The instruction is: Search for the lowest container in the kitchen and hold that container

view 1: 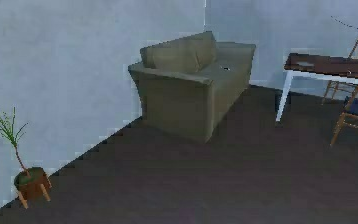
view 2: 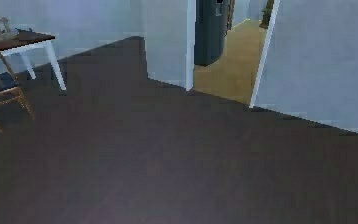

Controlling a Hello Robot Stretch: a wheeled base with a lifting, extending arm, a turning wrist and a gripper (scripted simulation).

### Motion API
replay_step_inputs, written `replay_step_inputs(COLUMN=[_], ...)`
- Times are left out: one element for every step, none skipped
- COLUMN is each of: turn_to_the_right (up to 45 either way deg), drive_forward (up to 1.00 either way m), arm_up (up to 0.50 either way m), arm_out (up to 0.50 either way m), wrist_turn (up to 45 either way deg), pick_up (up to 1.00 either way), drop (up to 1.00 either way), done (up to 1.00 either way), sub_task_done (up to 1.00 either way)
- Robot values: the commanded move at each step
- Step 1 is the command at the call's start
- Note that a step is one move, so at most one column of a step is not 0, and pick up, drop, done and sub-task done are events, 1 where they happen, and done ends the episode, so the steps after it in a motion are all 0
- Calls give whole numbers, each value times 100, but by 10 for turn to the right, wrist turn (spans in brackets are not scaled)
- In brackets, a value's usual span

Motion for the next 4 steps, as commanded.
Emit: replay_step_inputs(turn_to_the_right=[450, 450, 150, 0], drive_forward=[0, 0, 0, 100], arm_up=[0, 0, 0, 0], arm_out=[0, 0, 0, 0], wrist_turn=[0, 0, 0, 0], pick_up=[0, 0, 0, 0], drop=[0, 0, 0, 0], done=[0, 0, 0, 0], sub_task_done=[0, 0, 0, 0])
